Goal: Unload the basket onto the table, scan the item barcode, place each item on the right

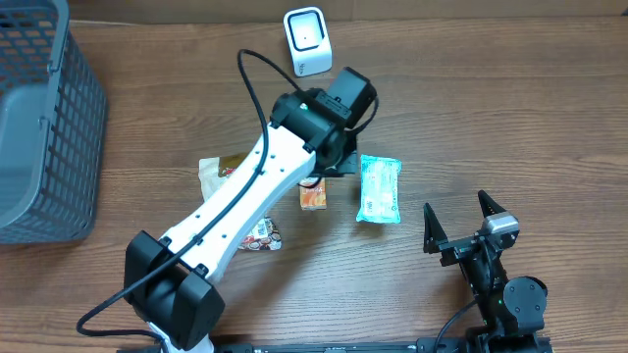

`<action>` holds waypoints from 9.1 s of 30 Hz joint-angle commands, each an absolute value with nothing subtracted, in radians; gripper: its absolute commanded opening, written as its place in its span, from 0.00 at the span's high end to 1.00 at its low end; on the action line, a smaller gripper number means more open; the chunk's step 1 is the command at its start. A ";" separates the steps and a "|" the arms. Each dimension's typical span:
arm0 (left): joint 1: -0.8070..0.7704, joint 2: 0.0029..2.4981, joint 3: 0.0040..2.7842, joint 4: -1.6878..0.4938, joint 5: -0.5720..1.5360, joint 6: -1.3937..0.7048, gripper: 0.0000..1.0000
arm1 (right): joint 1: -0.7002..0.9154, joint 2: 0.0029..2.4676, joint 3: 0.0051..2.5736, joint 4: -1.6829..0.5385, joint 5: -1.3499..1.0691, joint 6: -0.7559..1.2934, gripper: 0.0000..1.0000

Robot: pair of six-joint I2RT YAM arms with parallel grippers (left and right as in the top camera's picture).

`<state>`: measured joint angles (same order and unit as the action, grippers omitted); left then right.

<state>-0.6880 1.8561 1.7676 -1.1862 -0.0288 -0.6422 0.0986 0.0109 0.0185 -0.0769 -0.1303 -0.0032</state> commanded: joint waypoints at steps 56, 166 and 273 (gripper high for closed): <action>-0.924 2.027 1.695 -0.978 -0.159 -0.813 0.28 | 0.095 0.003 0.008 -0.073 -0.125 0.000 0.00; -0.765 1.877 1.268 -0.764 -0.142 -0.702 0.52 | 0.095 0.003 0.008 -0.073 -0.125 0.000 0.00; -0.319 1.647 1.423 -0.931 -0.243 -0.606 0.00 | 0.095 0.003 0.008 -0.073 -0.125 0.000 0.00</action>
